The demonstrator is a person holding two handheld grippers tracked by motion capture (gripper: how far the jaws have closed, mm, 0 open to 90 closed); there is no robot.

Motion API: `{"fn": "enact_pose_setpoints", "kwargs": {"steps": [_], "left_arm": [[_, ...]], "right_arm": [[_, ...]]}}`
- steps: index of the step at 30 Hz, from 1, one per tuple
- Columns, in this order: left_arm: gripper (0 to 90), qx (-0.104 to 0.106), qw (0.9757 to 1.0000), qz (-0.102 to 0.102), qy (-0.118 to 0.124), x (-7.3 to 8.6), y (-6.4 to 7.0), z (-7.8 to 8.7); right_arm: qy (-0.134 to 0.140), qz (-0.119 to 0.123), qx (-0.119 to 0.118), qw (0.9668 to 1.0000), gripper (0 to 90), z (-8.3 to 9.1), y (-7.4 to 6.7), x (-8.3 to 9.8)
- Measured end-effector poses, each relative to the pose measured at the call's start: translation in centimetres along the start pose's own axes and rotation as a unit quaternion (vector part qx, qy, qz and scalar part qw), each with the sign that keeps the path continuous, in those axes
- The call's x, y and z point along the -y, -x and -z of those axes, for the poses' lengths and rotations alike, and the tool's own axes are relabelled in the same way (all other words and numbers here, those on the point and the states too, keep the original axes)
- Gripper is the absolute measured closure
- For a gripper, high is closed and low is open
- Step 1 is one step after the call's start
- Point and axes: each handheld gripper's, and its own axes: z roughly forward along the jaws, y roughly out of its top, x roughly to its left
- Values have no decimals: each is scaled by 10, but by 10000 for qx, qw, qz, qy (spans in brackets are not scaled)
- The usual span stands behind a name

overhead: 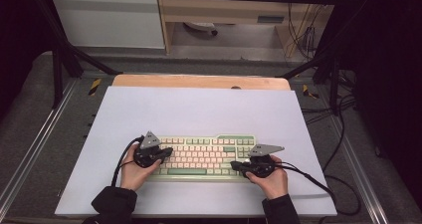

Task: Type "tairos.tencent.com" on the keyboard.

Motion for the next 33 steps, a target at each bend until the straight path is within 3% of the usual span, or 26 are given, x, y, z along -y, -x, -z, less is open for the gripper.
{"fn": "enact_pose_setpoints", "kwargs": {"steps": [19,33], "left_arm": [[897,25,10000,-12,-20,3,1,-5],[897,158,9999,-37,51,-1,3,10]], "right_arm": [[-4,-11,-8,10000,900,1,0,0],[45,-12,-14,10000,900,3,-1,-2]]}}
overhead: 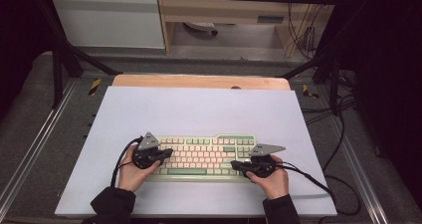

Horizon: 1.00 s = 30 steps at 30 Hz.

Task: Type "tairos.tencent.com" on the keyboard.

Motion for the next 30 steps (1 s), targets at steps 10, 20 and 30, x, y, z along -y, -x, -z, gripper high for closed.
{"fn": "enact_pose_setpoints", "kwargs": {"steps": [10,20,30], "left_arm": [[897,16,10000,26,64,6,-5,9],[897,6,9999,92,124,20,-12,23],[897,-5,9997,180,190,29,-19,31]], "right_arm": [[17,-9,-36,10000,900,-1,-3,-3],[-65,67,-87,9999,900,-9,-11,-12],[-78,214,-261,9994,900,-28,-26,-29]]}}
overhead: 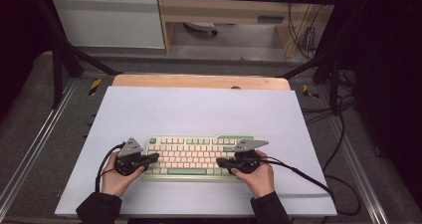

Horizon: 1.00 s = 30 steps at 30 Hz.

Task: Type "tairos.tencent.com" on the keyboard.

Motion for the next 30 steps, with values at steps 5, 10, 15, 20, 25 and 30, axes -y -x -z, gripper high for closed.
{"fn": "enact_pose_setpoints", "kwargs": {"steps": [5,10,15,20,25,30], "left_arm": [[897,5,10000,6,8,1,0,1],[897,1,10000,18,3,1,-1,1],[897,-1,10000,34,13,2,-2,1],[897,25,10000,20,-24,2,-2,-1],[897,17,10000,13,-23,2,-1,-1],[897,19,10000,6,-31,2,-1,-1]], "right_arm": [[-31,44,-75,10000,900,-15,-8,-7],[-90,75,-129,9998,900,-31,-15,-12],[-108,95,-168,9998,900,-45,-21,-16],[-164,115,-193,9996,900,-54,-24,-18],[-163,126,-228,9995,900,-61,-26,-19],[-185,91,-230,9995,900,-65,-25,-17]]}}
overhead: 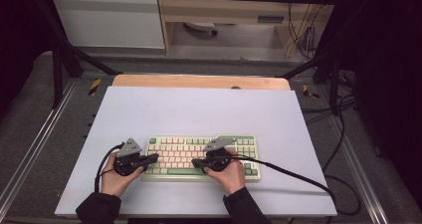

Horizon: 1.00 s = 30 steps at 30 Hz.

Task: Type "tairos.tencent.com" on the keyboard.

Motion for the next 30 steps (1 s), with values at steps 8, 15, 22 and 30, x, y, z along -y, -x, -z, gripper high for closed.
{"fn": "enact_pose_setpoints", "kwargs": {"steps": [8,15,22,30], "left_arm": [[897,-1,10000,2,-2,0,0,0],[897,-3,10000,10,5,0,0,0],[897,6,10000,21,28,-1,0,2],[897,25,10000,39,34,-1,0,2]], "right_arm": [[12,-27,-22,10000,900,-5,1,2],[-34,8,-26,10000,900,-8,1,3],[25,96,-3,10000,900,-1,0,0],[120,116,66,9998,900,19,4,-2]]}}
